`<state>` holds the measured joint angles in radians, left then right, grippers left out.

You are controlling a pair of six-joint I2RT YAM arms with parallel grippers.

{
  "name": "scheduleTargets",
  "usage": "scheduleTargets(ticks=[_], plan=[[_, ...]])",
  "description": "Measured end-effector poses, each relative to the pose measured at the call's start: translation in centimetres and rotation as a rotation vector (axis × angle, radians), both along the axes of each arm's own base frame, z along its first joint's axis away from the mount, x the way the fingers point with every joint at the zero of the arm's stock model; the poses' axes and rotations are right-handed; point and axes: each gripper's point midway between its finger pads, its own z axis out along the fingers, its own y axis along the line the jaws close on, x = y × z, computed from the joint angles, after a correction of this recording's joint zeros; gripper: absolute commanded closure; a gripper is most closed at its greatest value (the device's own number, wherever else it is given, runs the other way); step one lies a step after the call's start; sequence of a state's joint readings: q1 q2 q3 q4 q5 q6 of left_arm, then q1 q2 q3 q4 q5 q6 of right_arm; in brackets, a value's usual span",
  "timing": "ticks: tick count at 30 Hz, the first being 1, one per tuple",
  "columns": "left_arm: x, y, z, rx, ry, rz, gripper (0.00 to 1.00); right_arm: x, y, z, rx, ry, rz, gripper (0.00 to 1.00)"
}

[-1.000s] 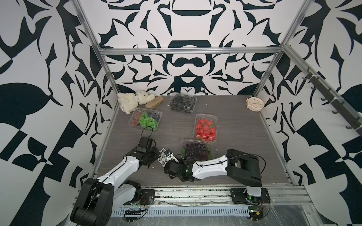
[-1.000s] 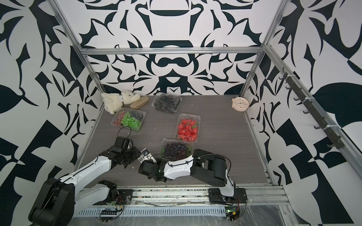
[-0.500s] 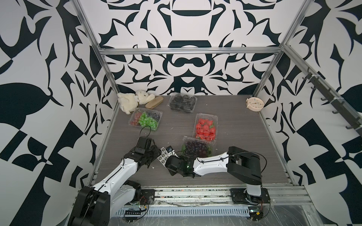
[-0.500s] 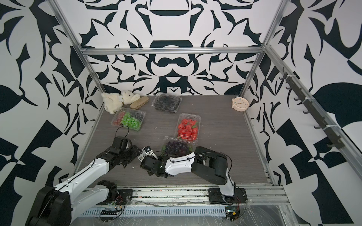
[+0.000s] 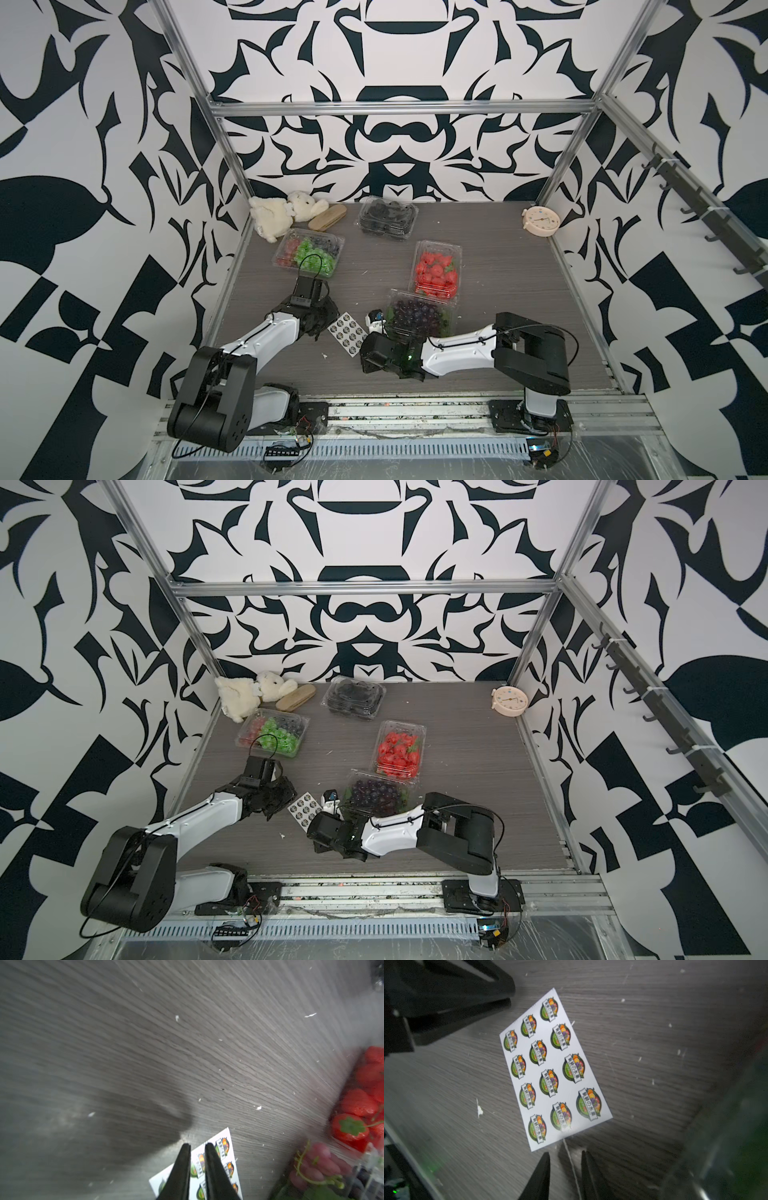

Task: Label fruit boxes
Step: Pick up the label sticker from the center of the board.

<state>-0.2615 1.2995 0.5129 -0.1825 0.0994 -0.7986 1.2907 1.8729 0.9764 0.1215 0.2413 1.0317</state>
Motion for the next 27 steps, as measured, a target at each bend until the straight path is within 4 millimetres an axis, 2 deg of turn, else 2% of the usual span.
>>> scheduleTargets(ticks=[9, 20, 24, 27], plan=[[-0.2, -0.8, -0.5, -0.038, 0.025, -0.027, 0.82, 0.4, 0.5, 0.1, 0.112, 0.092, -0.148, 0.67], [-1.0, -2.3, -0.6, -0.135, 0.026, -0.073, 0.82, 1.8, 2.9, 0.3, 0.245, 0.139, -0.25, 0.63], [-1.2, -2.7, -0.6, -0.161, 0.031, -0.085, 0.81, 2.3, 3.1, 0.5, 0.272, 0.152, -0.271, 0.59], [-1.4, -2.8, -0.5, -0.168, 0.032, -0.087, 0.8, 2.5, 3.1, 0.6, 0.285, 0.157, -0.281, 0.5]])
